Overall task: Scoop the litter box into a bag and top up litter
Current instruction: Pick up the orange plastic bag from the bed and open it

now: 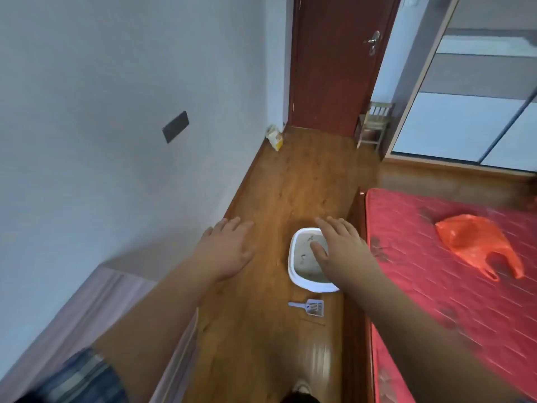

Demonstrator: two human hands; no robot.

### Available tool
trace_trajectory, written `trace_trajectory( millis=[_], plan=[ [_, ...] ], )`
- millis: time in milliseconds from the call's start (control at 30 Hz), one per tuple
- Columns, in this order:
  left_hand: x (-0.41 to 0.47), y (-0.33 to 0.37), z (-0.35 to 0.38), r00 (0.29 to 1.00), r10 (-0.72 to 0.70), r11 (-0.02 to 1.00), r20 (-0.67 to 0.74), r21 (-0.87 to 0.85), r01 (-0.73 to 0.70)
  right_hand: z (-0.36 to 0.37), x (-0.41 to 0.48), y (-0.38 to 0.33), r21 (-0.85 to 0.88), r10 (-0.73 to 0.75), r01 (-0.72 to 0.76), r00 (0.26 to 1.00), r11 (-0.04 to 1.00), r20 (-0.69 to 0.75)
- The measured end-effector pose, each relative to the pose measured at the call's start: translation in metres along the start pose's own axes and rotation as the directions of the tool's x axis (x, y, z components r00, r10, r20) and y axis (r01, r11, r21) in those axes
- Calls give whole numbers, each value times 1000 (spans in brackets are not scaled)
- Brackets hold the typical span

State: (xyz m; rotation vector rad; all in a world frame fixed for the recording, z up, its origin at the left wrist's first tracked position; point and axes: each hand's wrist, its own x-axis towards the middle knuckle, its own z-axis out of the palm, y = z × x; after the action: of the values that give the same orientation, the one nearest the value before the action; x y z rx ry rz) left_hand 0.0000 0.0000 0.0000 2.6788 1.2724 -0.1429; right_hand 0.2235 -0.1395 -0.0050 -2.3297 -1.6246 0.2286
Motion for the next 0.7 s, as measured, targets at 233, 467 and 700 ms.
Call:
trace_trajectory(
  millis=[233,467,700],
  plan=[
    [158,17,6,998,-61,993,-28,-100,57,6,139,69,40,19,-21,998,999,62],
    [258,3,13,979,-182,969,96,-150,195,9,250,111,71,-30,16,979,997,201],
    [349,-36,-2,969,-234,953,78,-180,245,24,355,116,98,-70,48,970,994,234]
  ],
)
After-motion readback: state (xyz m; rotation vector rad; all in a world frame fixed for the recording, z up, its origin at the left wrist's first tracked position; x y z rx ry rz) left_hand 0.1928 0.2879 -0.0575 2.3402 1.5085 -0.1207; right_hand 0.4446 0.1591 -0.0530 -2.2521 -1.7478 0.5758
